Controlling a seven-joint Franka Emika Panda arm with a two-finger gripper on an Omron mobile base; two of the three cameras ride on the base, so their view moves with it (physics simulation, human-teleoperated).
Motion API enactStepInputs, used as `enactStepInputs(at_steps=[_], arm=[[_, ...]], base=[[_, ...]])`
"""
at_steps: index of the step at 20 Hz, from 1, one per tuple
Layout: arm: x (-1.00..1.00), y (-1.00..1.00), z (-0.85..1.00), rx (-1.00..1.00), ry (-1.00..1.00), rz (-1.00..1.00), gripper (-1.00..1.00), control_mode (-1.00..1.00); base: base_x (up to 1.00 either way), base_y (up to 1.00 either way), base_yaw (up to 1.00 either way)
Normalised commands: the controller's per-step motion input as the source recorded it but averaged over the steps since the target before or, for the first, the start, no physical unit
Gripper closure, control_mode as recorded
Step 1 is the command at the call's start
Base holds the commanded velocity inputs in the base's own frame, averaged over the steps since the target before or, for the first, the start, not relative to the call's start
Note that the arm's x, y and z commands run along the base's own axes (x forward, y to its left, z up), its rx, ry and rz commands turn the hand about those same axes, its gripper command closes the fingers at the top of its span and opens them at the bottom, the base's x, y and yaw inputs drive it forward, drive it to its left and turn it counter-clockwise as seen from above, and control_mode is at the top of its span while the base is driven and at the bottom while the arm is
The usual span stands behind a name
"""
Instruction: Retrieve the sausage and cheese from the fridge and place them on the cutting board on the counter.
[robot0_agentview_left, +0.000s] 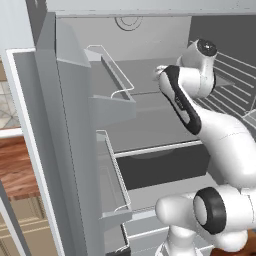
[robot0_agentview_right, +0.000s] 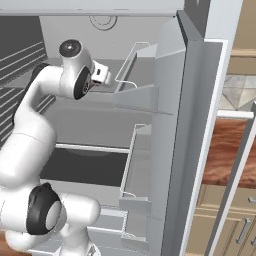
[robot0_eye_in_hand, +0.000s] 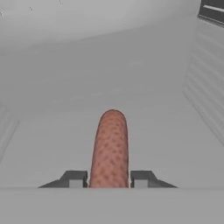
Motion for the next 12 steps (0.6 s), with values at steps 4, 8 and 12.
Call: enactStepInputs(at_steps=[4, 8, 12], arm=[[-1.0, 0.0, 0.2, 0.0, -0.05, 0.02, 1.0, -1.0], [-1.0, 0.03, 0.07, 0.0, -0.02, 0.04, 1.0, -1.0], [-1.0, 0.1, -0.12, 0.0, 0.01, 0.0, 1.0, -1.0]], base=[[0.0, 0.0, 0.0], [0.0, 0.0, 0.0], [0.0, 0.0, 0.0]])
